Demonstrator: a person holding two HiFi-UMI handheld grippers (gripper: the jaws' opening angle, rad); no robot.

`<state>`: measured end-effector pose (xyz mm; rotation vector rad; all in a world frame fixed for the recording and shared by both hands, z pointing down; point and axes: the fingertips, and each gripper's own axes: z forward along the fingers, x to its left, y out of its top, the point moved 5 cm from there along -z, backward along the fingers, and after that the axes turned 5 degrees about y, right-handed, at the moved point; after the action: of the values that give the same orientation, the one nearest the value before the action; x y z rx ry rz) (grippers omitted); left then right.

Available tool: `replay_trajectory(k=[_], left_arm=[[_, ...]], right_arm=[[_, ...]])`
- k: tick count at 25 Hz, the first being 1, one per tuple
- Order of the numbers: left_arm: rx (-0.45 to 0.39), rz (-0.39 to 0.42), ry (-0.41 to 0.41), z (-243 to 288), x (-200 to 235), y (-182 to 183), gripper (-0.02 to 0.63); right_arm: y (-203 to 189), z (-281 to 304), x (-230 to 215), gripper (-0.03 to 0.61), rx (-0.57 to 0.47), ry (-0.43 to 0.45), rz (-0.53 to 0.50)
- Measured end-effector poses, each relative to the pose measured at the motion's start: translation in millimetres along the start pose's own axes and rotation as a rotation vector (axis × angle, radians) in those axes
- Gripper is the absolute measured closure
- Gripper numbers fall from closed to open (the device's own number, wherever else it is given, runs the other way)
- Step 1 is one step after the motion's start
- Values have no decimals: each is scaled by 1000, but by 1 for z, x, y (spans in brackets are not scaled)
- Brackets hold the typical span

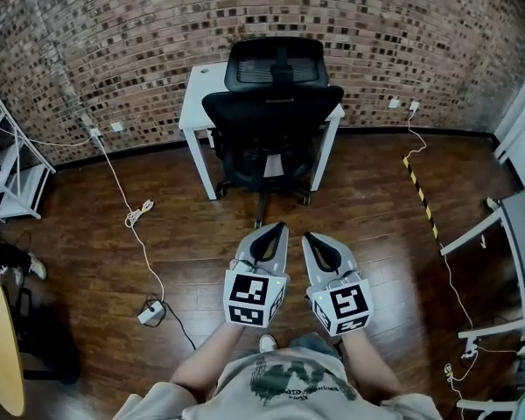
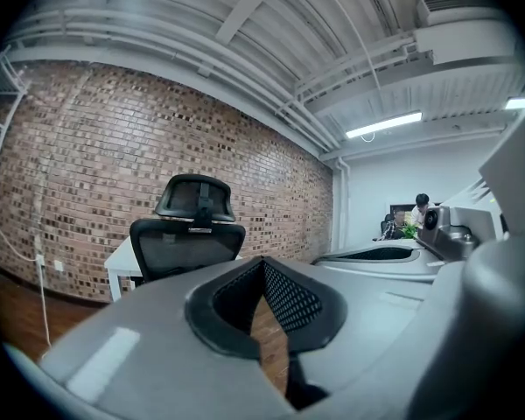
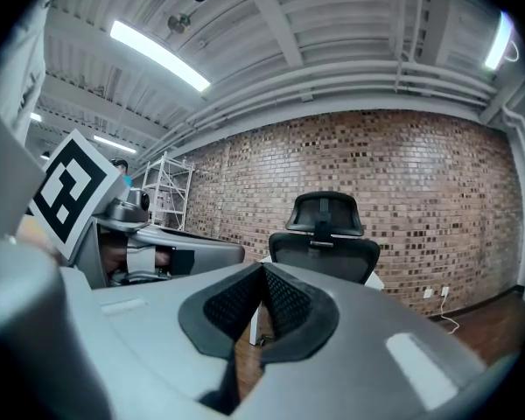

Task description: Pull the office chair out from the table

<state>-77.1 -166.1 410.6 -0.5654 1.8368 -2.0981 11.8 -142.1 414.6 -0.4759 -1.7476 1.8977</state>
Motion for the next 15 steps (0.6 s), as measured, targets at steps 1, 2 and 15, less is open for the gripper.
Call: replay_trajectory(k=[1,2,15], left_arm=[[0,1,0,5,2,1,598],[1,2,0,10,4,1,598],[-6,53,85,119,43,23,598]], right_arm=[[0,4,-4,577,-1,1,-2],[1,8,-9,577,-5,3,-7],[15,94,-105,577,-74,70,-37]])
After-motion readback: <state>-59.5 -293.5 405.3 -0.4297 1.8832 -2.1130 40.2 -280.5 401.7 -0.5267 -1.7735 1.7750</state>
